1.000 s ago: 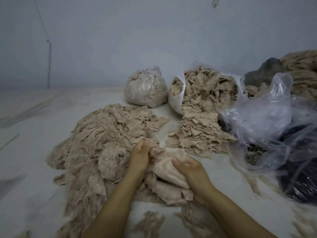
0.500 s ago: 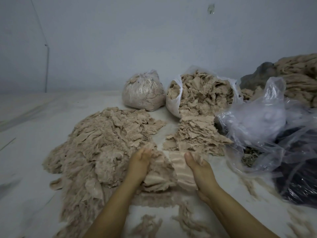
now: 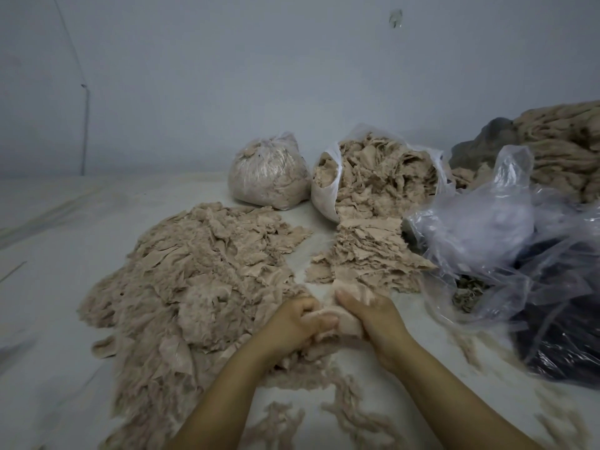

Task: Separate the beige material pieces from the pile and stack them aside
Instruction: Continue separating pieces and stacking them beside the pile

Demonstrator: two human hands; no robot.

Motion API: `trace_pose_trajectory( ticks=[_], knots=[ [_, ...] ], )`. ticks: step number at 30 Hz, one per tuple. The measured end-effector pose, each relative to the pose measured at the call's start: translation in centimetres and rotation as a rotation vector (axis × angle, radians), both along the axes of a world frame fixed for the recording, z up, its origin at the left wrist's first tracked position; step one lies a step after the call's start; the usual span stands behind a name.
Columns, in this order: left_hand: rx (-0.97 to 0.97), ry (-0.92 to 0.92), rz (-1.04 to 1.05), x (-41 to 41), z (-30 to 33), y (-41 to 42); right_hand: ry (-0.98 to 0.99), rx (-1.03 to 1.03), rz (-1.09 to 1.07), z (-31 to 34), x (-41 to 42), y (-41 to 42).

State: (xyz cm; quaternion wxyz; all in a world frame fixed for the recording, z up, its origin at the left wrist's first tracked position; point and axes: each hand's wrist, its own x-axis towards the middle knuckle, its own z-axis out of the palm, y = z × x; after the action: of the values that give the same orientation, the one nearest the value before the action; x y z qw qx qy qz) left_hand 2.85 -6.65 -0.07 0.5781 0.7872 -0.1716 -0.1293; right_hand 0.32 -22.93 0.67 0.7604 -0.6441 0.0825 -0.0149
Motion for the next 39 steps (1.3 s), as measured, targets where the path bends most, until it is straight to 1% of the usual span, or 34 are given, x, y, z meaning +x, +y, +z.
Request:
trace_pose_trajectory(
  ticks=[2,4,6,7,8,10,11,12,13,14,16,17,18,19,21,22,24,26,27,28,29,30,31,32,33,34,35,37,39],
  knots=[
    [0.008,-0.007,-0.021,0.0,-0.2,0.0,-0.085,-0.056,-0.181,-0.3,0.4,-0.1],
    [-0.052,0.017,0.030,0.1,-0.4,0.6,-0.080,-0.039,-0.311,-0.7,1.0,-1.0],
    [-0.045,-0.009,0.130,0.4,-0.6,1.4,-0.031,-0.035,-0.346,-1.1,1.6,-2.8],
    [-0.010,-0.042,0.170,0.5,-0.7,1.9,0.000,-0.094,-0.329,-1.3,1.9,-3.7],
    [0.045,-0.087,0.183,0.5,-0.7,2.3,0.042,-0.267,-0.303,-1.5,2.1,-4.5],
    [0.218,-0.188,0.166,0.7,-0.8,3.0,0.130,-0.772,-0.305,-1.8,2.2,-5.7],
    [0.319,-0.222,0.162,0.7,-0.8,3.3,0.094,-0.907,-0.344,-1.8,2.0,-5.7],
    [0.431,-0.237,0.168,0.7,-0.7,3.5,0.019,-0.937,-0.358,-1.7,1.7,-5.4],
    [0.541,-0.240,0.177,0.6,-0.6,3.7,-0.058,-0.899,-0.320,-1.5,1.3,-4.8],
    [0.612,-0.227,0.180,0.7,-0.6,3.9,-0.091,-0.848,-0.221,-1.5,0.9,-4.0],
    [0.665,-0.208,0.179,0.8,-0.5,3.7,-0.057,-0.838,0.065,-1.9,0.5,-1.8],
    [0.638,-0.204,0.176,0.7,-0.5,3.4,-0.030,-0.881,0.160,-2.2,0.4,-0.7],
    [0.587,-0.216,0.178,0.7,-0.7,3.3,-0.011,-0.943,0.211,-2.3,0.4,0.2],
    [0.518,-0.223,0.177,0.5,-0.7,3.2,-0.019,-0.994,0.222,-2.4,0.4,0.9],
    [0.394,-0.219,0.170,0.4,-0.7,3.7,-0.062,-1.025,0.220,-2.6,0.5,1.8],
    [0.362,-0.209,0.178,0.4,-0.6,4.1,-0.087,-1.009,0.202,-2.6,0.6,2.0],
    [0.350,-0.203,0.233,0.4,-0.4,4.9,-0.154,-0.878,0.101,-2.4,0.5,2.0],
    [0.348,-0.243,0.324,0.5,-0.3,5.5,-0.212,-0.650,-0.019,-2.0,0.3,1.8],
    [0.341,-0.302,0.364,0.4,-0.1,5.4,-0.226,-0.510,-0.044,-1.7,0.2,1.7],
    [0.288,-0.360,0.377,0.2,0.1,5.1,-0.237,-0.379,-0.040,-1.5,0.0,1.7],
    [0.213,-0.385,0.341,0.2,0.4,4.7,-0.248,-0.282,-0.018,-1.3,-0.2,1.8],
    [0.164,-0.355,0.265,0.1,0.9,4.2,-0.269,-0.222,0.009,-1.1,-0.4,1.9],
    [0.154,-0.301,0.166,0.1,1.1,3.6,-0.291,-0.193,0.025,-0.9,-0.6,2.0],
    [0.188,-0.257,0.080,0.1,1.3,3.1,-0.313,-0.169,0.021,-0.8,-0.7,2.0],
    [0.235,-0.271,0.027,0.2,1.2,3.0,-0.329,-0.140,-0.004,-0.6,-0.7,2.0],
    [0.238,-0.288,0.007,0.3,1.2,2.9,-0.340,-0.111,-0.045,-0.5,-0.7,1.8],
    [0.217,-0.304,0.030,0.5,0.9,3.0,-0.343,-0.092,-0.086,-0.5,-0.7,1.6],
    [0.118,-0.271,0.153,0.8,0.6,3.3,-0.320,-0.097,-0.129,-0.7,-0.8,1.3],
    [0.089,-0.281,0.238,1.0,0.2,3.6,-0.280,-0.101,-0.140,-1.2,-1.0,1.4]
  ],
)
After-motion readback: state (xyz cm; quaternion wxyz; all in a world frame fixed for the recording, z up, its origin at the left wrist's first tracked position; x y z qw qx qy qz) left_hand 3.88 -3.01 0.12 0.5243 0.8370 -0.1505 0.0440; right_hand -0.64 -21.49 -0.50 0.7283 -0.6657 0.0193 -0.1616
